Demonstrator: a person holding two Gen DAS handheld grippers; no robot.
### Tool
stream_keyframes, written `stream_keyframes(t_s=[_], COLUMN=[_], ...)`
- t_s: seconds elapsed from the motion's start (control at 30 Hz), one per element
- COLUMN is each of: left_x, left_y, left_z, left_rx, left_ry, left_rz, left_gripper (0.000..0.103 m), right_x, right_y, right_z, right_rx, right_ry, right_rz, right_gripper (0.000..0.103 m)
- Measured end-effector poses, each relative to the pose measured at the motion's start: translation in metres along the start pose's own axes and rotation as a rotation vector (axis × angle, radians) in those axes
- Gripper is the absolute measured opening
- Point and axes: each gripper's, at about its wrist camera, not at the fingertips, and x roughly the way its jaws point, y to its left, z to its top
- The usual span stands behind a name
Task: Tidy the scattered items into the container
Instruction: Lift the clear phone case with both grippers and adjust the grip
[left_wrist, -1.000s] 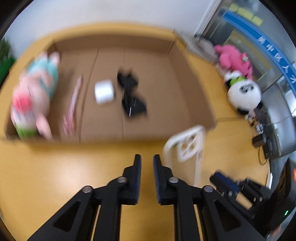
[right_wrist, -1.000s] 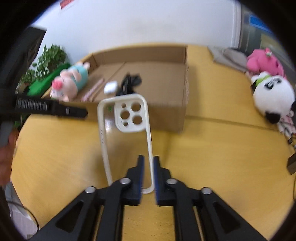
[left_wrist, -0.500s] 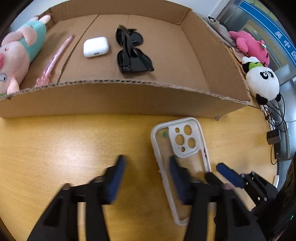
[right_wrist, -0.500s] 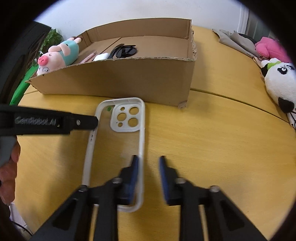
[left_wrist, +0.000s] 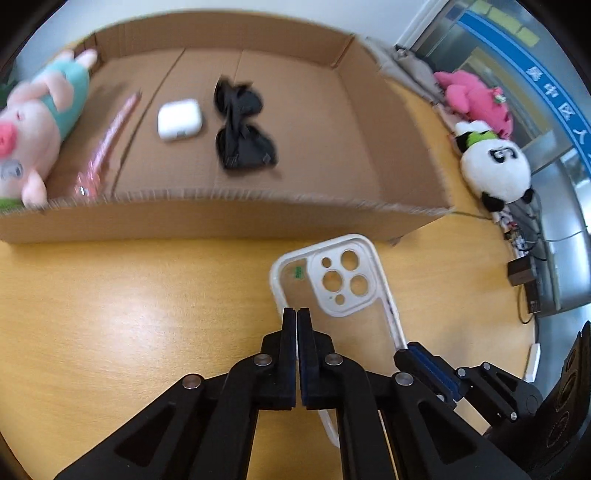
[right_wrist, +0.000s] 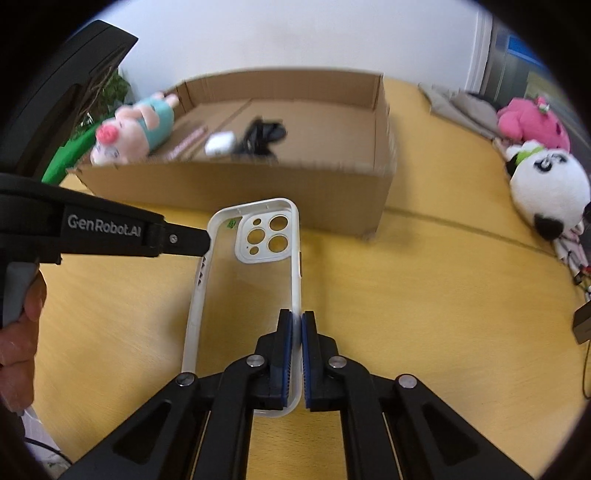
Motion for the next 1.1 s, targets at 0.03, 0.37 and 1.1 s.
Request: stream_keyframes(t_s=[0.03, 0.37, 1.1], left_x=[-0.006, -0.026, 0.044], left_y=[-0.002, 0.002, 0.025], left_z=[0.002, 0.02, -0.01], left_rx=[0.007, -0.026, -0.131], left_ry=[-0.011, -0.003, 0.184], left_rz=[-0.007, -0.032, -0.048], left_gripper=[0.0, 0.005, 0.006], right_x=[-0.007, -0.012, 0.019], right_y=[0.002, 0.005, 0.008], right_z=[0.004, 0.015, -0.021], right_rx=[-0.004, 0.008, 0.049], right_ry=[-0.018, -0.019, 0.1], right_rz=[-0.004, -0.019, 0.029], right_gripper=[0.004, 0.004, 0.005])
